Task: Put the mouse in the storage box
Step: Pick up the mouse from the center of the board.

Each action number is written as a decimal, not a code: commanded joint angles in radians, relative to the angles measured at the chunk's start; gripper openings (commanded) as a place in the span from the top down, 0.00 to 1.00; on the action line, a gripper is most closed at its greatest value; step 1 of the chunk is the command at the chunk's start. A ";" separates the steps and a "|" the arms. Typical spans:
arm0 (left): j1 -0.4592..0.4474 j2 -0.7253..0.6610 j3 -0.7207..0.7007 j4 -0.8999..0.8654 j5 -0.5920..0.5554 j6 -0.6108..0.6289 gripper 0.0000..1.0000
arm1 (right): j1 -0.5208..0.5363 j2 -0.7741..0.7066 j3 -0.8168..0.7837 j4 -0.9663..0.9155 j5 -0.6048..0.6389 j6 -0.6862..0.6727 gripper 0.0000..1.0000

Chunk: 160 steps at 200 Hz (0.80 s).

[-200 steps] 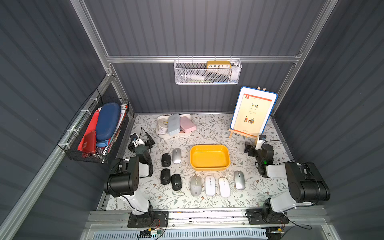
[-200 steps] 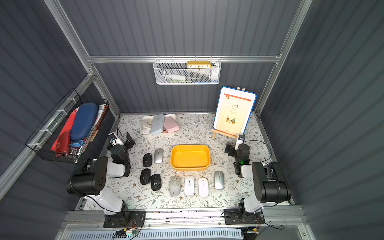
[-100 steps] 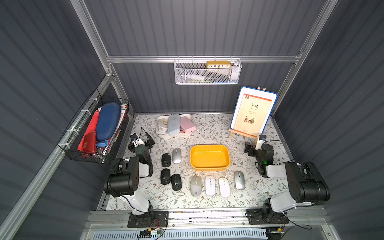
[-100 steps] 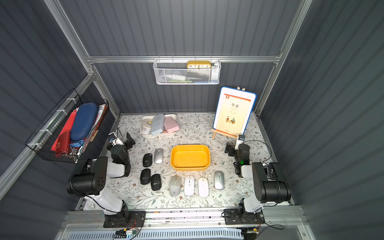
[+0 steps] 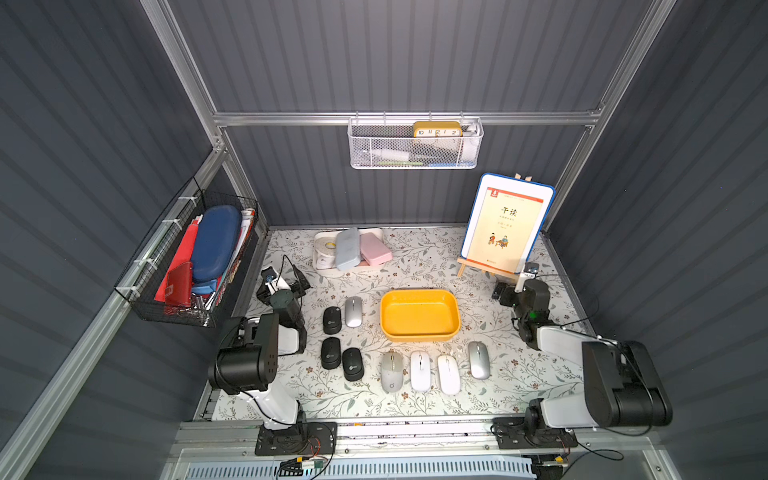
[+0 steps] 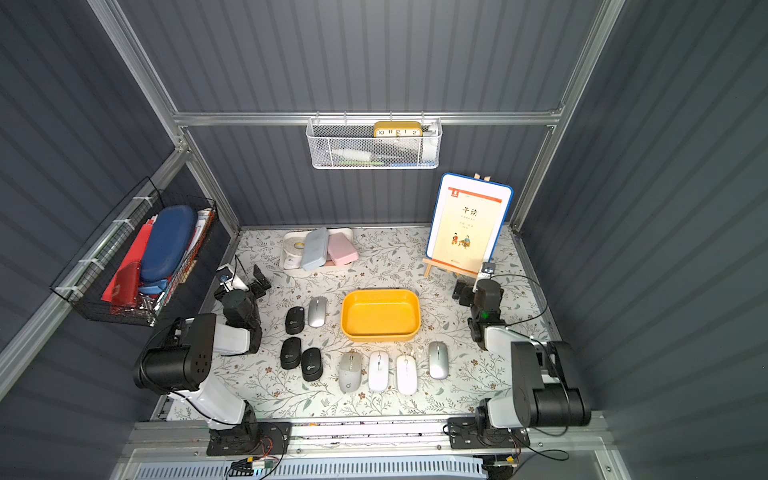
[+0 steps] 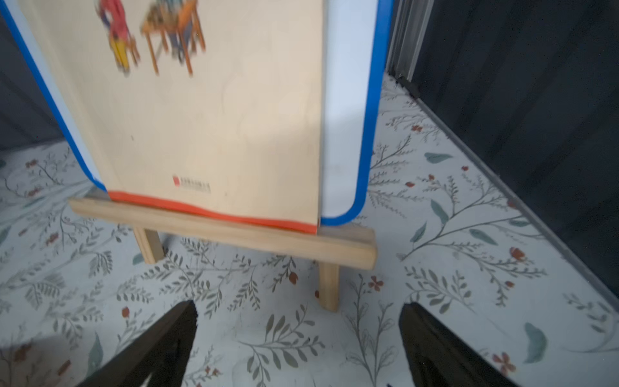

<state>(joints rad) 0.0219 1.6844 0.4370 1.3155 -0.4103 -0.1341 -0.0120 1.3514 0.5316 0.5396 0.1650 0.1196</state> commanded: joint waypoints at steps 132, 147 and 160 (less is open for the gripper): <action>-0.133 -0.653 0.401 -0.979 0.808 -0.640 0.15 | 0.100 -0.623 -0.103 -0.533 -0.066 0.687 0.38; -0.131 -0.613 0.407 -0.958 0.881 -0.688 0.80 | 0.102 -0.550 -0.001 -0.660 -0.133 0.635 0.76; -0.128 -0.578 0.407 -0.957 0.904 -0.716 1.00 | 0.105 -0.490 0.061 -0.737 -0.154 0.617 1.00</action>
<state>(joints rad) -0.1162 1.0527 0.8349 0.3656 0.3191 -0.7528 0.0887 0.7834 0.4744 -0.0250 0.1173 0.7761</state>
